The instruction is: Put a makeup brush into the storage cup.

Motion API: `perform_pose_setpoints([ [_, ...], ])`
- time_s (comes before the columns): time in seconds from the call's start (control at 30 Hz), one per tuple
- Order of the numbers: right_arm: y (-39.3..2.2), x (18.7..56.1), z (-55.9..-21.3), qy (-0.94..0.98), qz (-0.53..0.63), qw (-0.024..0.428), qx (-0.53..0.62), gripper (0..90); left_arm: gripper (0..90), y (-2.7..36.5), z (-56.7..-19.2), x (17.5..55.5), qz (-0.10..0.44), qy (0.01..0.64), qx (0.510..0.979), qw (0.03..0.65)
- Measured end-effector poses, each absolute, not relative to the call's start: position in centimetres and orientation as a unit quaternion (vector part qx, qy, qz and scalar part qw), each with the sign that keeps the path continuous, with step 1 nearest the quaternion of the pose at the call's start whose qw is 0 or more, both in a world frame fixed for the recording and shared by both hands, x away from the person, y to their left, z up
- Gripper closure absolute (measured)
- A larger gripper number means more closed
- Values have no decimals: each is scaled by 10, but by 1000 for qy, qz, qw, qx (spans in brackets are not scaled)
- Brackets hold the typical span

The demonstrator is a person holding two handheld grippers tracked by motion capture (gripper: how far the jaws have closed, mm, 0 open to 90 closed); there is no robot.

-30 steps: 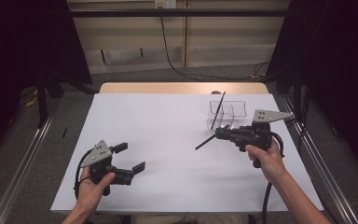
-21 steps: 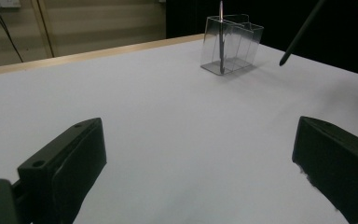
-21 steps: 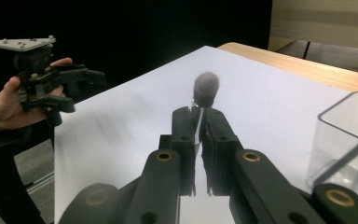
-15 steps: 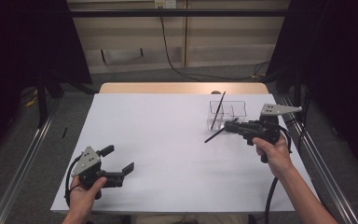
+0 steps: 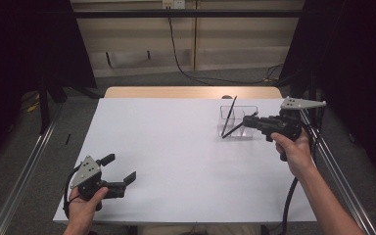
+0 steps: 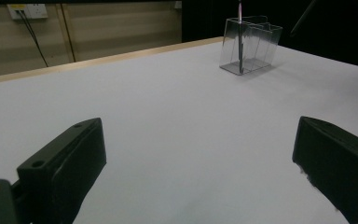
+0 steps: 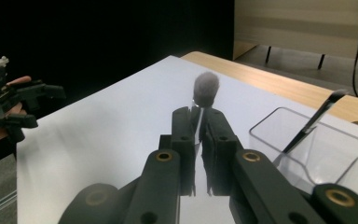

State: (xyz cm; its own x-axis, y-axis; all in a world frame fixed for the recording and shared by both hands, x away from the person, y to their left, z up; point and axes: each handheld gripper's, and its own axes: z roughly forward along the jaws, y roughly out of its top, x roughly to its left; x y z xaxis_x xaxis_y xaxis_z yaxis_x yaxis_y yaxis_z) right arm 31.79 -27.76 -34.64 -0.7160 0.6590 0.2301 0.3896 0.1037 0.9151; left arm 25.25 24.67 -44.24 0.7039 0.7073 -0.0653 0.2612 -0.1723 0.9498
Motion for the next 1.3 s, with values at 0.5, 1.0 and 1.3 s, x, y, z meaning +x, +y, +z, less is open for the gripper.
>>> perform_pose_setpoints([
  [0.5,-284,335,-309,736,546,165,366,838,28,244,-442,251,197,321,746,549],
  [1.0,-269,369,-305,756,494,182,390,838,26,239,-443,250,184,317,757,540],
  [1.3,-257,386,-305,777,446,187,404,838,26,239,-443,249,194,314,761,533],
])
